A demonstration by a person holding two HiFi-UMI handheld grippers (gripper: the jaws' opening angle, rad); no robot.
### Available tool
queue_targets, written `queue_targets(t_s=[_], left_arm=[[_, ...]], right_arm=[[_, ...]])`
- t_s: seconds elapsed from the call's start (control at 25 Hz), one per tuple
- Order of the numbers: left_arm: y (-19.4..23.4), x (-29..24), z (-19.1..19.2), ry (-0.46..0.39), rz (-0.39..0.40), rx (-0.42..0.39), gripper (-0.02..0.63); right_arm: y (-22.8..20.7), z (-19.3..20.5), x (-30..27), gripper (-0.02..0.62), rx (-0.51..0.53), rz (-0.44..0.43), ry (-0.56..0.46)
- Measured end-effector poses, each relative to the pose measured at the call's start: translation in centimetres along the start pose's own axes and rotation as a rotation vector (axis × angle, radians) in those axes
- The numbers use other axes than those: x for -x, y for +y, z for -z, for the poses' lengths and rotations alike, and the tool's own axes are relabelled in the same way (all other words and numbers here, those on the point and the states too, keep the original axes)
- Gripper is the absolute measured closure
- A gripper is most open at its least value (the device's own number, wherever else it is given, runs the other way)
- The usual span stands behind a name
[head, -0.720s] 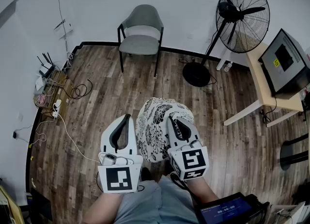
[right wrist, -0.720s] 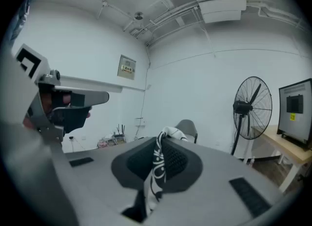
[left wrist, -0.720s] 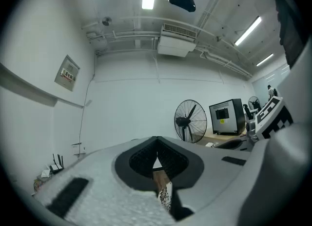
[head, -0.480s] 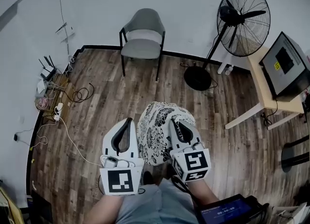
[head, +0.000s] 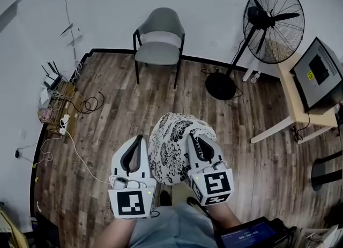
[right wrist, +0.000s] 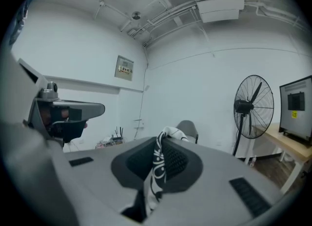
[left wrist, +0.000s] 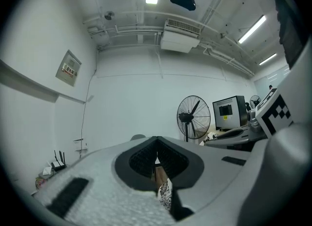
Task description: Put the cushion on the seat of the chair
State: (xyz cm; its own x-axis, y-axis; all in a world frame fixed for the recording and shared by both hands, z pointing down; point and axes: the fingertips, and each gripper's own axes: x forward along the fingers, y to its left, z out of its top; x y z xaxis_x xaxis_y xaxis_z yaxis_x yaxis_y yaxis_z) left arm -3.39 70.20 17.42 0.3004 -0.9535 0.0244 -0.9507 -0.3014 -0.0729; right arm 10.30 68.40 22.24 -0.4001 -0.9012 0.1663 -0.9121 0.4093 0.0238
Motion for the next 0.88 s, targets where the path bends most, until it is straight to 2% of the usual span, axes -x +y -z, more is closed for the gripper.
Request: queue_targets(t_s=[0.24,0.56,0.88], left_arm=[[0.8,-4.2,1.4,0.030,0.007,-0.007,0.597],[2.0,-14.4,2.4,0.069,0.023,-0.044,0.597],[3.2,-22.7,-0.3,0.054,0.012,-0.084,0.597]], right_arm=[[-2.1,1.1,-3.8,0.575,-0.021,0.003,0.026],[-7.3,1.1,-12.5,0.575,-0.052,-0.010,0.049],[-12.0,-1.6,-20.1,0.575,-0.059,-0.041,0.029]])
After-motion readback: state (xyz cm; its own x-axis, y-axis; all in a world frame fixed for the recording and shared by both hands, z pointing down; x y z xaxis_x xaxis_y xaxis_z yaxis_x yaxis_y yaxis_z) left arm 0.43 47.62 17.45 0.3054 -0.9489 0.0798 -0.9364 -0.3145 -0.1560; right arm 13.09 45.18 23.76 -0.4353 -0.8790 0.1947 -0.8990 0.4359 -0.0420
